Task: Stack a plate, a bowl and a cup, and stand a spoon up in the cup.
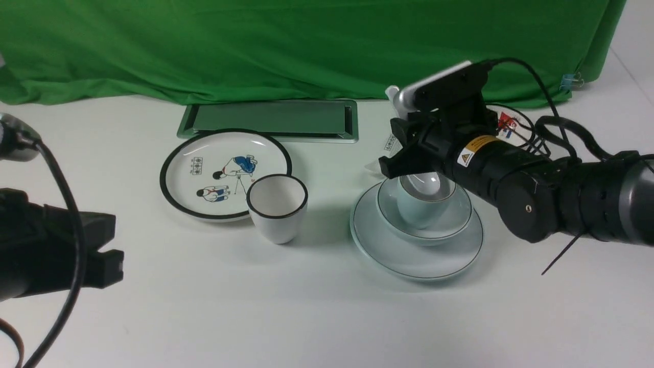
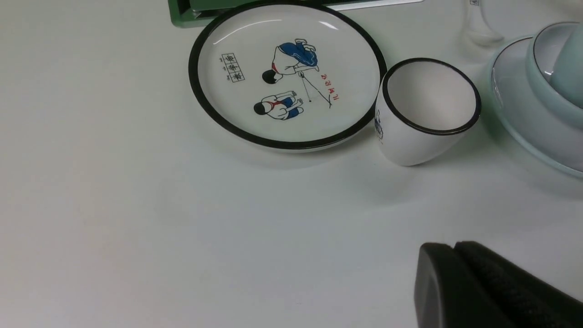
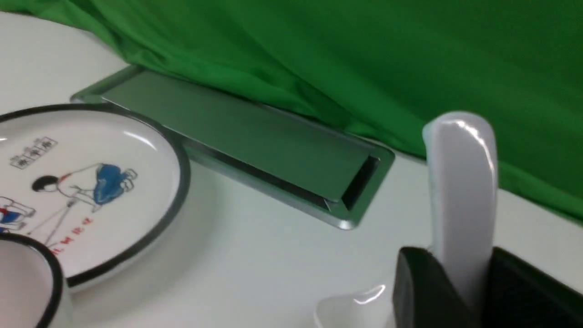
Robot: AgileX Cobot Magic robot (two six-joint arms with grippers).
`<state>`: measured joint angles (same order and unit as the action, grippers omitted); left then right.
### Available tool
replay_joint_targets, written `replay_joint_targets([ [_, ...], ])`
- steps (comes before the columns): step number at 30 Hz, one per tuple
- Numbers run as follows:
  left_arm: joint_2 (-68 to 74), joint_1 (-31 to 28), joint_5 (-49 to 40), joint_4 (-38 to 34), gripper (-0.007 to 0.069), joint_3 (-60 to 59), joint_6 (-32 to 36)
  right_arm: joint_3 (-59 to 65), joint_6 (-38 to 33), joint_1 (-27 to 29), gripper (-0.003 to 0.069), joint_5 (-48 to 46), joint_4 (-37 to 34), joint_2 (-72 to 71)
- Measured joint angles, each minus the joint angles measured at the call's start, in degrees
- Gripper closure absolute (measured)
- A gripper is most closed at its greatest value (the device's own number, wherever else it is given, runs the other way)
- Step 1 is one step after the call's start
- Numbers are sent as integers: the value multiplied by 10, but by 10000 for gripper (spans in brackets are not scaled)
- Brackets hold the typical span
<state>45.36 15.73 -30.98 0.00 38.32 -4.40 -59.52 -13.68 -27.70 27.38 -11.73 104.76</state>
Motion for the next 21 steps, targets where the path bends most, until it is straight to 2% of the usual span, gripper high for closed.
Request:
replay_joint_targets([
  [2, 0, 0, 0, 0, 653, 0, 0, 0, 5, 2, 466, -8, 0, 0],
  [4, 0, 0, 0, 0, 653, 0, 0, 0, 5, 3, 398, -14, 0, -1],
  [5, 0, 0, 0, 0, 653, 0, 0, 0, 5, 3, 390, -17, 0, -1],
  [6, 0, 0, 0, 0, 653, 0, 0, 0, 1, 3, 338, -29, 0, -3],
  [9, 0, 0, 8, 0, 653, 0, 0, 0, -44, 3, 300, -63, 0, -22],
  [12, 0, 0, 23, 0, 653, 0, 0, 0, -86, 4, 363, -119, 0, -88],
  [16, 0, 0, 42, 0, 653, 0, 0, 0, -132, 4, 563, -243, 0, -259],
  [17, 0, 0, 43, 0, 653, 0, 0, 0, -133, 4, 572, -250, 0, -277],
  [18, 0, 0, 48, 0, 653, 0, 0, -1, -136, 4, 623, -308, 0, -348],
  [19, 0, 0, 48, 0, 653, 0, 0, -1, -136, 4, 627, -316, 0, -356],
  [20, 0, 0, 52, 0, 653, 0, 0, -1, -129, 4, 645, -394, 0, -423],
  [21, 0, 0, 52, 0, 653, 0, 0, -1, -128, 4, 645, -404, 0, -423],
])
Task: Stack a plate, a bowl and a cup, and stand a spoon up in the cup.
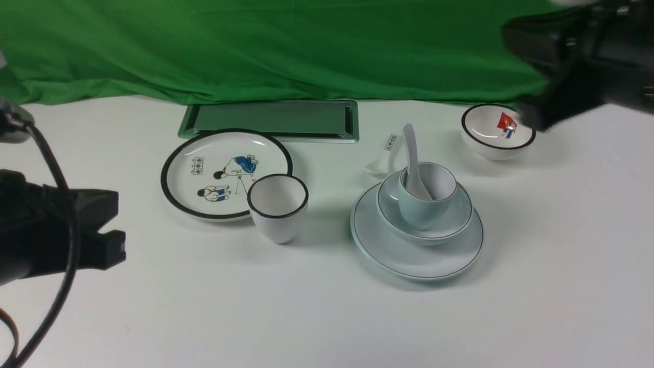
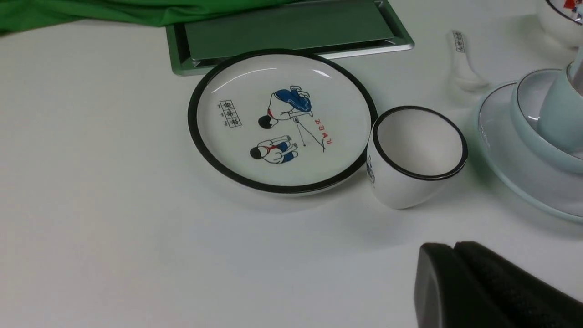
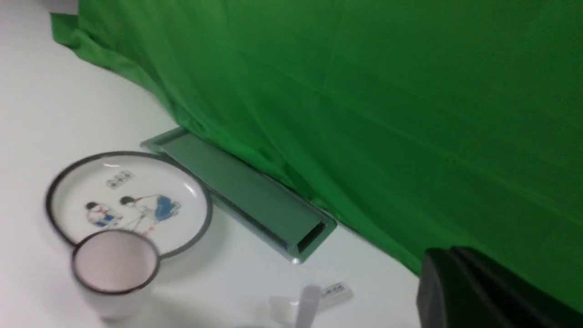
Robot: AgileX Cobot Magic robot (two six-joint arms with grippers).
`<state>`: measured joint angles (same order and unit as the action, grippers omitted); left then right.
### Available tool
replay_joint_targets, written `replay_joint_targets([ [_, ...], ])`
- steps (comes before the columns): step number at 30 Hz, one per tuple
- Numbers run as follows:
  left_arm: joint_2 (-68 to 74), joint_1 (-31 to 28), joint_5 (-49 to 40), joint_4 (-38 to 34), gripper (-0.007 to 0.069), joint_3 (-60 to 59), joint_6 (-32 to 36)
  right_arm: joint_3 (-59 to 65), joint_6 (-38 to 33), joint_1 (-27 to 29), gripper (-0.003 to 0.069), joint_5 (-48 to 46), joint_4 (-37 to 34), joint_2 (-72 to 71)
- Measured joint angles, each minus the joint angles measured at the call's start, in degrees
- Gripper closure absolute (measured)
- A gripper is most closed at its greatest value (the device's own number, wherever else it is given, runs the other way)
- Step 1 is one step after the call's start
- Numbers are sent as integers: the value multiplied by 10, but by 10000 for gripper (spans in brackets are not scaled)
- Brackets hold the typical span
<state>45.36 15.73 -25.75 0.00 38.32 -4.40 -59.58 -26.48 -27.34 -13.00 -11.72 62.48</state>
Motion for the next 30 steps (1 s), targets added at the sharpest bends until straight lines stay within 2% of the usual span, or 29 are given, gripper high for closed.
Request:
replay_joint_targets([
  [1, 0, 0, 1, 0, 653, 0, 0, 1, 16, 0, 646, -66, -1, -49],
  [4, 0, 0, 2, 0, 653, 0, 0, 29, 52, 0, 646, -174, -1, -124],
  [7, 0, 0, 2, 0, 653, 0, 0, 87, 65, 0, 646, -213, -1, -186],
  [10, 0, 0, 2, 0, 653, 0, 0, 155, 82, 0, 644, -200, -1, -231],
  [15, 0, 0, 2, 0, 653, 0, 0, 260, 103, 0, 641, -129, -1, -264],
  [19, 0, 0, 2, 0, 653, 0, 0, 300, 104, 0, 638, -120, 2, -265],
  [25, 0, 0, 3, 0, 653, 0, 0, 330, 117, -16, 630, -95, 69, -275],
  [26, 0, 0, 4, 0, 653, 0, 0, 347, 117, -28, 637, -77, 120, -297],
  [30, 0, 0, 10, 8, 653, -1, 0, 419, 119, -20, 650, -21, 193, -389],
])
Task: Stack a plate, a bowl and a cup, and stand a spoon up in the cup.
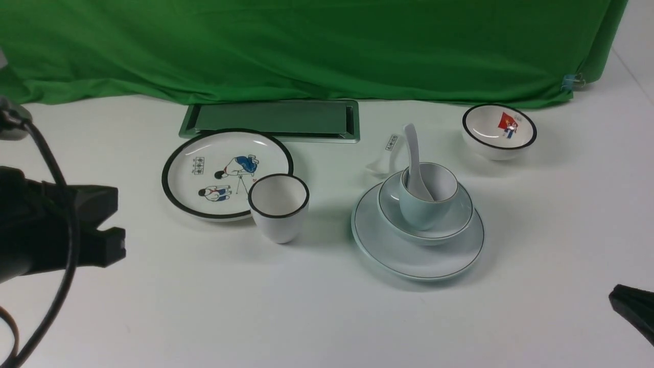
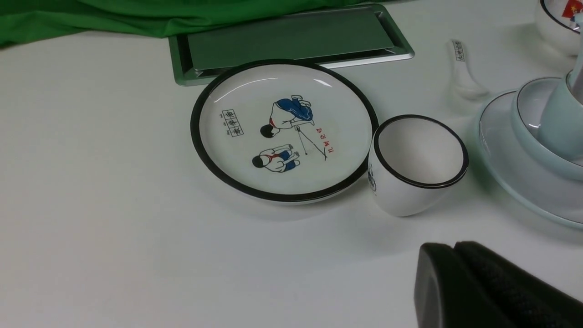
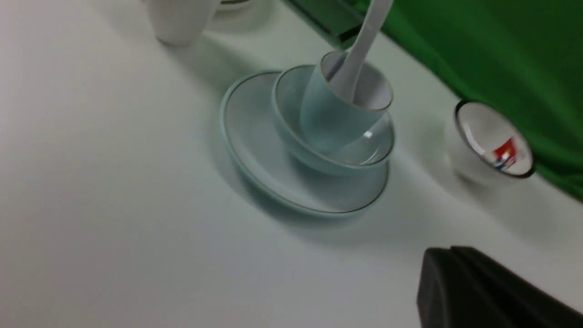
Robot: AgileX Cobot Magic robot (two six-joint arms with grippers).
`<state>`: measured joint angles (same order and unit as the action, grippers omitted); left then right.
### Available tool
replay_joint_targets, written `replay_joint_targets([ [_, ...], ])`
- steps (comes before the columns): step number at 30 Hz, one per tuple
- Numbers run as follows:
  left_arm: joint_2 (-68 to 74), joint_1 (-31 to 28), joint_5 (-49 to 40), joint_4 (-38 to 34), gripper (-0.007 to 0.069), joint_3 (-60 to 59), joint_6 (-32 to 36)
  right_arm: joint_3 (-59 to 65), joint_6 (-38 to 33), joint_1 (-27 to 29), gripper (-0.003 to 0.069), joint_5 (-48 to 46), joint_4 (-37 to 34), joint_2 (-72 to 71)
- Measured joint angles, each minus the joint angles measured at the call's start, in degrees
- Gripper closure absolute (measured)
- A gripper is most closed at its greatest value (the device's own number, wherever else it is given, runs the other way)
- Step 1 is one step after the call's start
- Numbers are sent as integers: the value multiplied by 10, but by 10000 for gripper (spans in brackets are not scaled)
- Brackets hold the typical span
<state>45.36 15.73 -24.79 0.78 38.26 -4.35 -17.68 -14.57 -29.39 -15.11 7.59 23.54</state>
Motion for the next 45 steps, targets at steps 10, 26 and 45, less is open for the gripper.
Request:
replay_joint_targets([
  [10, 0, 0, 16, 7, 653, 0, 0, 177, 102, 174, 650, 97, -60, -217],
  [26, 0, 0, 20, 8, 653, 0, 0, 182, 102, 272, 645, 26, -103, -235],
  [45, -84, -23, 82, 86, 653, -86, 9, 182, 102, 272, 645, 25, -103, -236],
])
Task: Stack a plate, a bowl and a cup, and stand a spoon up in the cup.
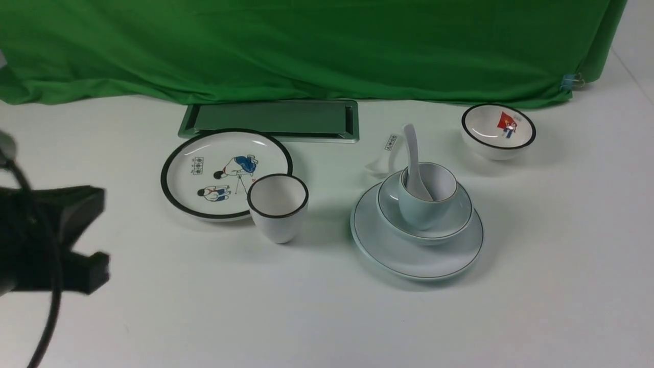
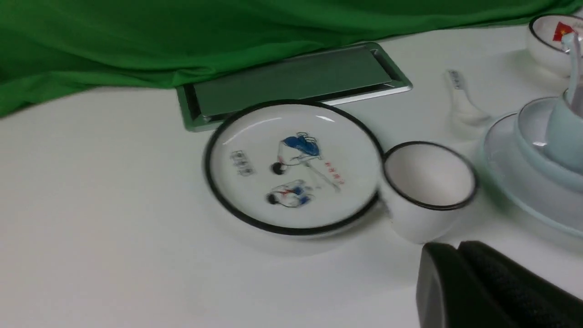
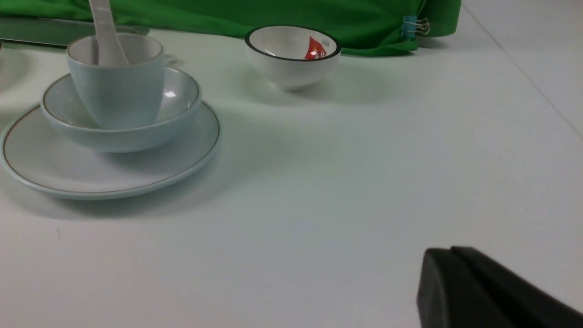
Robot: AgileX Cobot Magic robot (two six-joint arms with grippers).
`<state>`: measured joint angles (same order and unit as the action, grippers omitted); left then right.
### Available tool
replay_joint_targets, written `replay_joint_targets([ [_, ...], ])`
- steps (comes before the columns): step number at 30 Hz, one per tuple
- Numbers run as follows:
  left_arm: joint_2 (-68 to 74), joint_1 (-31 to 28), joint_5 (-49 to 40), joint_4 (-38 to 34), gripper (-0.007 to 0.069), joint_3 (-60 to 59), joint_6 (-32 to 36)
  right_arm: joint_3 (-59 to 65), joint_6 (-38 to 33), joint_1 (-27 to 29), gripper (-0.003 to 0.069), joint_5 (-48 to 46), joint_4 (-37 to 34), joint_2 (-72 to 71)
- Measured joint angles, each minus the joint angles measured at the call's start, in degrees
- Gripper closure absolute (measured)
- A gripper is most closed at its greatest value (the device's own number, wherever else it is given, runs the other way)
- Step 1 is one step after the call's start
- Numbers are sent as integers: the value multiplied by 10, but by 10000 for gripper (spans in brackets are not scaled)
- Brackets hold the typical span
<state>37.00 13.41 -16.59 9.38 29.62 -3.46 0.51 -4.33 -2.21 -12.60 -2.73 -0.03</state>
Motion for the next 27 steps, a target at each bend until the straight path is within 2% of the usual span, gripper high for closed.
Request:
replay_joint_targets([
  [2, -60, -23, 8, 35, 653, -39, 3, 0, 1, 0, 645, 0, 0, 0],
  [5, -174, -55, 48, 46, 653, -113, 4, 0, 0, 0, 643, 0, 0, 0],
  [10, -333, -89, 177, 8, 653, -252, 2, 0, 0, 0, 638, 0, 0, 0],
  [12, -362, -94, 184, -10, 653, -289, 0, 0, 0, 0, 634, 0, 0, 0],
  [15, -369, -96, 143, -38, 653, -297, -12, 0, 0, 0, 630, 1, -1, 0],
  [19, -369, -98, 36, -64, 653, -300, -24, 0, 0, 0, 621, 0, -1, 0],
  [27, -369, -100, 14, -75, 653, -300, -22, 0, 1, 0, 608, 0, -1, 0],
])
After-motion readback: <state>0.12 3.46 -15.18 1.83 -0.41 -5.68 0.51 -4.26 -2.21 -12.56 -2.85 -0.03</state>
